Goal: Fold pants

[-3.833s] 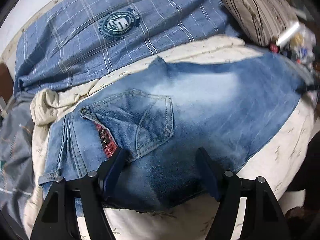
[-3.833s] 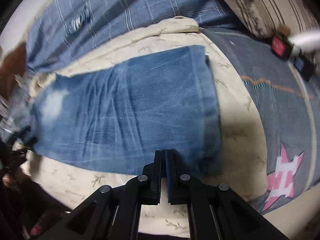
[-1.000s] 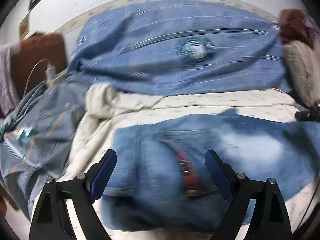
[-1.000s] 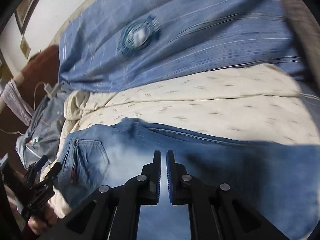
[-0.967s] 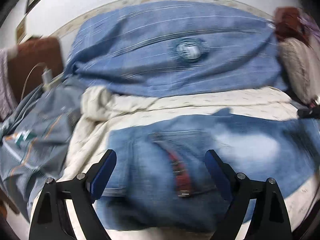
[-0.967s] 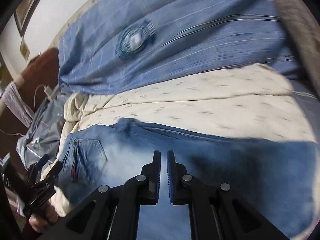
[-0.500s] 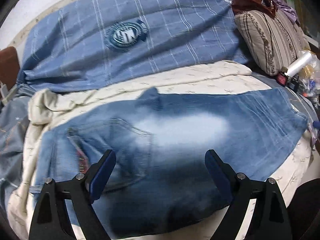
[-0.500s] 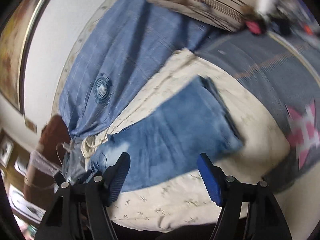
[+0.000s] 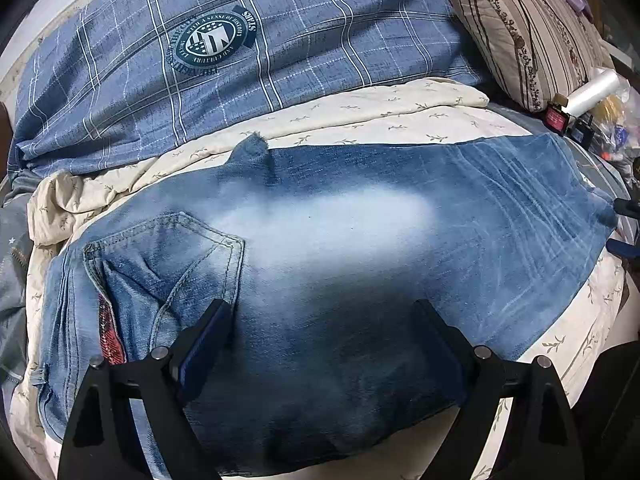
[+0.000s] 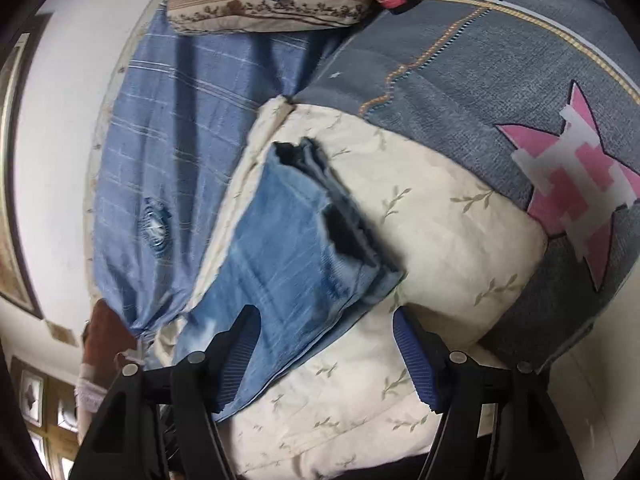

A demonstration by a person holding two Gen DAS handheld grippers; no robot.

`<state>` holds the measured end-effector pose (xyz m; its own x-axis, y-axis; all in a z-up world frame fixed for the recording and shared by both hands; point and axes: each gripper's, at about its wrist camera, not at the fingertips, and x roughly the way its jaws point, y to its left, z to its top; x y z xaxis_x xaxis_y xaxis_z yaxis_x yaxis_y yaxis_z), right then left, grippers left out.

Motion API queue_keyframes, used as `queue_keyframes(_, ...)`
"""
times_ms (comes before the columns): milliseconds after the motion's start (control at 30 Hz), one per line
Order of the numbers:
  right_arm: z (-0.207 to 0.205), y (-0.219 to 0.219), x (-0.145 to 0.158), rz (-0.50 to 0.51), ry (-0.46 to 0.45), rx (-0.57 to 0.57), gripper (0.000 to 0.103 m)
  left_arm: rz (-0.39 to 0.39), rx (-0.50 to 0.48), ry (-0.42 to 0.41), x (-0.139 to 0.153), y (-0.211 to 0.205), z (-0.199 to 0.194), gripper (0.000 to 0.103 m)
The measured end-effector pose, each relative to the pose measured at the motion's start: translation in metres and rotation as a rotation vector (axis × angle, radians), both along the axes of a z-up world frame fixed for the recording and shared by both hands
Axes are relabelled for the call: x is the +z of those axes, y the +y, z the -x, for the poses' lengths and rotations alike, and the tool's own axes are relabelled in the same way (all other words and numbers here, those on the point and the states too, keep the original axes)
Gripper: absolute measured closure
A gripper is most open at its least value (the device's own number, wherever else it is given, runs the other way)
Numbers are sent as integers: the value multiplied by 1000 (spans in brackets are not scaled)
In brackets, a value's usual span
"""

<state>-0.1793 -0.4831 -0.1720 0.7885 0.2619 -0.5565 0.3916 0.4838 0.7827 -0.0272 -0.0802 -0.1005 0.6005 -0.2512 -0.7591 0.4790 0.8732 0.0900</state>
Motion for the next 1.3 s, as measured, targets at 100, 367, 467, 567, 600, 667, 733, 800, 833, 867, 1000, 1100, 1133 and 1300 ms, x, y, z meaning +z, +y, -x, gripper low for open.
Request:
queue_keyframes(100, -4, -3, 1, -3, -17, -29, 32, 11, 5, 6, 2, 3, -1, 12)
queue_keyframes(367, -1, -8, 8, 27, -55, -71, 74, 48, 23, 38, 3, 8, -6, 12)
queue_keyframes(467, -2, -8, 11, 33, -62, -65, 77, 53, 31, 48, 2, 10, -7, 12)
queue_keyframes(567, -11, -7, 7, 14, -44, -33, 76, 57, 33, 50, 2, 10, -8, 12)
queue_keyframes(600, -13, -6, 5, 1, -40, -29, 75, 57, 34, 51, 2, 10, -8, 12)
queue_keyframes(667, -19, -5, 0, 2, -23, -25, 75, 54, 34, 53, 2, 10, -9, 12)
queue_keyframes(733, -21, -3, 0, 17, -36, -27, 75, 52, 32, 52, 2, 9, -8, 12)
queue_keyframes(800, -22, -1, 7, 65, -31, -31, 80, 55, 28, 51, 3, 10, -8, 12)
queue_keyframes(833, -23, 2, 11, 93, -31, -26, 83, 57, 28, 52, 3, 11, -9, 12)
queue_keyframes(867, -24, 6, 16, 122, -34, -21, 85, 62, 30, 50, 4, 12, -9, 12)
queue_keyframes(1000, -31, 25, 50, 234, -76, 10, 87, 104, 52, 36, 11, 22, -11, 12)
queue_keyframes(1100, -42, 51, 81, 319, -113, 62, 87, 150, 78, 34, 16, 32, -13, 12)
queue_keyframes(1133, -47, 63, 92, 349, -125, 85, 87, 164, 89, 35, 18, 36, -15, 12)
queue_keyframes(1300, -68, 118, 120, 430, -162, 177, 87, 222, 139, 39, 26, 56, -21, 12)
